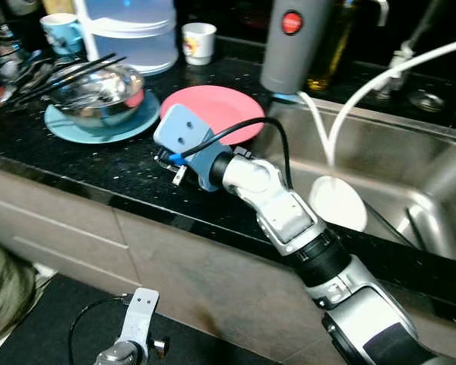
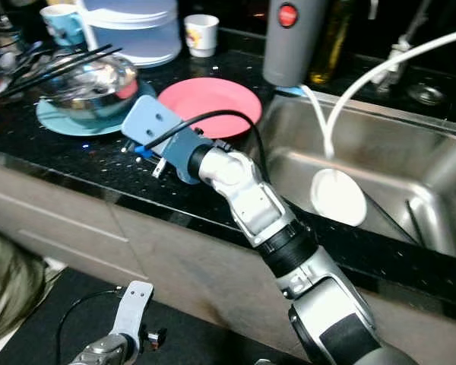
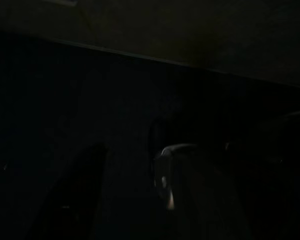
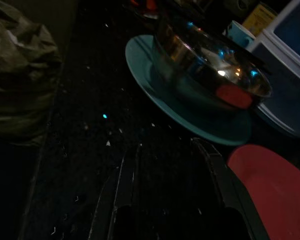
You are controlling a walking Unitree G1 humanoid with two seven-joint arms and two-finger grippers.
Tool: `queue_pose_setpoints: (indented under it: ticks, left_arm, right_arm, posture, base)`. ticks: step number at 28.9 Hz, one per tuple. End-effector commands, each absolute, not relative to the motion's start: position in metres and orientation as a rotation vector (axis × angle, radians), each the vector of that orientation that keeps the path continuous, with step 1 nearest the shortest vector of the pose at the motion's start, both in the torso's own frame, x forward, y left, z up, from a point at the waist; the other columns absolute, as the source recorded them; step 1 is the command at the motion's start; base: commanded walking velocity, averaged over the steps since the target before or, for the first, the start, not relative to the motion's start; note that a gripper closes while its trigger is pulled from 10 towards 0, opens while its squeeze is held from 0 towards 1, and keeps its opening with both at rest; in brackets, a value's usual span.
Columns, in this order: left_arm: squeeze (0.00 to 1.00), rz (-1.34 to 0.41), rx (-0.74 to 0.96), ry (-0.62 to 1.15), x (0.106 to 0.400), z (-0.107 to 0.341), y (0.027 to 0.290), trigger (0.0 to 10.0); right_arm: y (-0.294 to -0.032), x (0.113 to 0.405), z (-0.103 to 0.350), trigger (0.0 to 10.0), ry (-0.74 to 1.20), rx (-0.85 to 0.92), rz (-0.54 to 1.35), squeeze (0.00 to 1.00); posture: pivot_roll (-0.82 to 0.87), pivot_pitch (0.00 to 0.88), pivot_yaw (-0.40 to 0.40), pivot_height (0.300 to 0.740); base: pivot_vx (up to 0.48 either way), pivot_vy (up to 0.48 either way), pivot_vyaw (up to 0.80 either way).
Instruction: Kitchen organization
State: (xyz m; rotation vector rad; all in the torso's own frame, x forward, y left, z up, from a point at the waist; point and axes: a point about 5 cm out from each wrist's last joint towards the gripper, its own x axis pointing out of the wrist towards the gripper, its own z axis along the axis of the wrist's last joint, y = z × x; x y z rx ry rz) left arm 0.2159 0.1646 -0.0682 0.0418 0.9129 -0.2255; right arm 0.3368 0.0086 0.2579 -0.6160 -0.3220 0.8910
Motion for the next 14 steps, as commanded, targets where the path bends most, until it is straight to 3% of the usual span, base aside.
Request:
queue_pose_setpoints:
  ticks: [1, 8, 14]
  left_arm:
    - [0.00, -0.228, 0.042, 0.943, 0.209, -0.072, 0.164, 10.0]
    - [0.00, -0.228, 0.040, 0.943, 0.209, -0.072, 0.164, 10.0]
    - [0.00, -0.224, 0.038, 0.942, 0.208, -0.073, 0.164, 10.0]
  right_arm:
    - [0.011, 0.345, 0.255, 10.0, -0.331, -0.693, 0.818, 0.00]
    - [0.012, 0.355, 0.262, 10.0, -0.381, -0.804, 0.694, 0.00]
    - [0.006, 0.370, 0.255, 10.0, -0.331, -1.074, 0.630, 0.00]
  posture:
    - [0.01, 0.125, -0.045, 0.740]
    - [0.01, 0.129, -0.049, 0.740]
    - [0.01, 0.133, -0.060, 0.740]
  base:
    - [0.000, 0.000, 0.66]
    - [0.000, 0.000, 0.09]
    - [0.000, 0.000, 0.00]
